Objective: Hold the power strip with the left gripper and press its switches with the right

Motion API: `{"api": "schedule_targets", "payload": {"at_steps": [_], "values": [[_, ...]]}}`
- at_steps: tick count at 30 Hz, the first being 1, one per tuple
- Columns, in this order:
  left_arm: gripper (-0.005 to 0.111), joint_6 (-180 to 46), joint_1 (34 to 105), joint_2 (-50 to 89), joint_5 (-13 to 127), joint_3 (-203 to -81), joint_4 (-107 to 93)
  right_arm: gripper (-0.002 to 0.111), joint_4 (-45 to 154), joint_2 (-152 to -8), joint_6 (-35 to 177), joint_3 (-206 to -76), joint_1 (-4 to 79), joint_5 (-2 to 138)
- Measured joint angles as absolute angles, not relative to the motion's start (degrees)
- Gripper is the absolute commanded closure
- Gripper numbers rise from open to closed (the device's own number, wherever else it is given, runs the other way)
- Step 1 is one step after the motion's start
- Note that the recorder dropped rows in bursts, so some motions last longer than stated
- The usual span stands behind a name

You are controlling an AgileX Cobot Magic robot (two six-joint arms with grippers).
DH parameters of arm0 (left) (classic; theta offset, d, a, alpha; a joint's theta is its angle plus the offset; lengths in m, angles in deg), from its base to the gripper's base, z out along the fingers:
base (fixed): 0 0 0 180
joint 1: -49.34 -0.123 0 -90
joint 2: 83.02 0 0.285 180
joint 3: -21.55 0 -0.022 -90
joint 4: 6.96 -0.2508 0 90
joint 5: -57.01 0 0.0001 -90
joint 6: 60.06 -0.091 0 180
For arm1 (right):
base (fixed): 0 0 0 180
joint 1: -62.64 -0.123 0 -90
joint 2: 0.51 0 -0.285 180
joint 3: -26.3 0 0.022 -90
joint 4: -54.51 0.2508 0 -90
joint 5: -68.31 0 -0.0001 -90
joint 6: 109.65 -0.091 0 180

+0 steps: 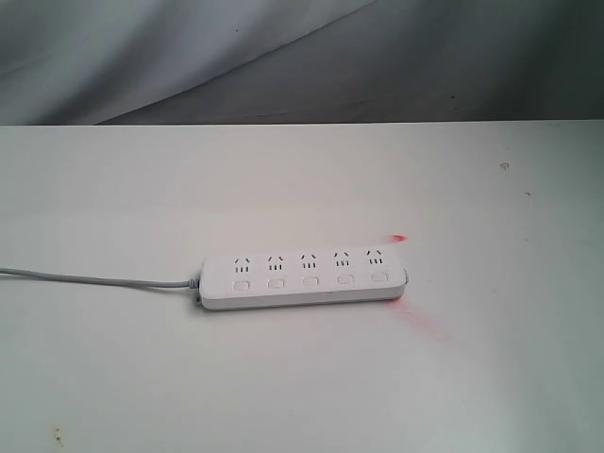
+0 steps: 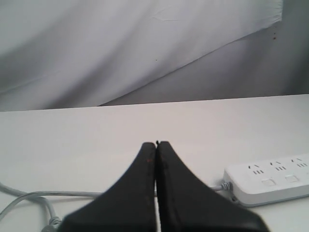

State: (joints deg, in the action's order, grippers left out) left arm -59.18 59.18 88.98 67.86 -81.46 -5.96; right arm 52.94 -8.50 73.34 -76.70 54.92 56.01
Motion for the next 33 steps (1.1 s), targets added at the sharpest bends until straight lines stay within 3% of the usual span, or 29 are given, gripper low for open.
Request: {"api": "schedule_targets", "payload": {"at_steps": [33], "values": [[0.107,-59.18,58.82,88.98,67.86,-81.46,-6.04,0.108,52.94,-8.50,73.34,-76.70,54.92,56.01]]}}
